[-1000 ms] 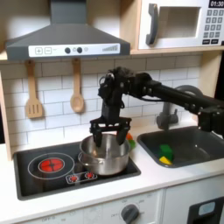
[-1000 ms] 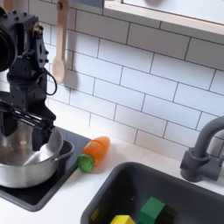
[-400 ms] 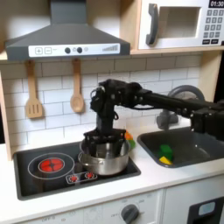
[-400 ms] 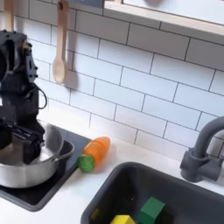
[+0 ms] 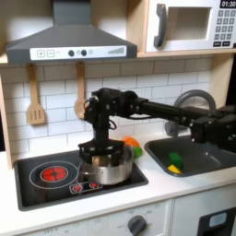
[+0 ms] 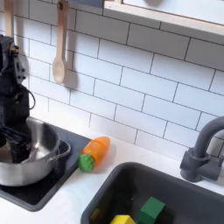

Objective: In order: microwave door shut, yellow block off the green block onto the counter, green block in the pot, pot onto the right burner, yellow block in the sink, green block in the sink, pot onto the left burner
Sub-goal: 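Slide the pot onto the left burner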

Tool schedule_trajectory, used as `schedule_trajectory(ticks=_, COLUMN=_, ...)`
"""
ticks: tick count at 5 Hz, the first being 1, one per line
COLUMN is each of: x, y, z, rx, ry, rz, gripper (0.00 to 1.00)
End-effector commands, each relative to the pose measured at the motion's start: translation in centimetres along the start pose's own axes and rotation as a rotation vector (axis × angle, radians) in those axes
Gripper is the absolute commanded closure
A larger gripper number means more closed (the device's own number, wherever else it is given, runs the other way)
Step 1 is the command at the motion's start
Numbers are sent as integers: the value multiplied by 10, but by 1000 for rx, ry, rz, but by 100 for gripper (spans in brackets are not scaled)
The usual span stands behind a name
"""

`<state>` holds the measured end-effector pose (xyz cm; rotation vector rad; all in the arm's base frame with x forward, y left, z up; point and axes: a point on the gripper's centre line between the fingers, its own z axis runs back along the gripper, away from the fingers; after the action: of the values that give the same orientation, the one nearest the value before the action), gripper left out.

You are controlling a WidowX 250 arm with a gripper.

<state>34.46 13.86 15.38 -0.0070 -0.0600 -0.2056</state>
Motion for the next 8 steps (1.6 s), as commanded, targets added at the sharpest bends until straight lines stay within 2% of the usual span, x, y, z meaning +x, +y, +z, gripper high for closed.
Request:
schedule_trajectory(ticks=1, x=3, y=27, z=-3, rx=12, ry=-2, rz=3, gripper=0)
schedule_trajectory(ticks=5, x=7, y=68, z=-4, rx=64, ry=-6, rz=58, gripper=0)
schedule_trajectory(ticks=7, x=9, y=66, z=0, rx=85, ry=-11, rz=45, gripper=0)
schedule_trajectory(ticks=8, x=5, y=76, z=-3, rx=109, ry=4, rz=83, gripper=0)
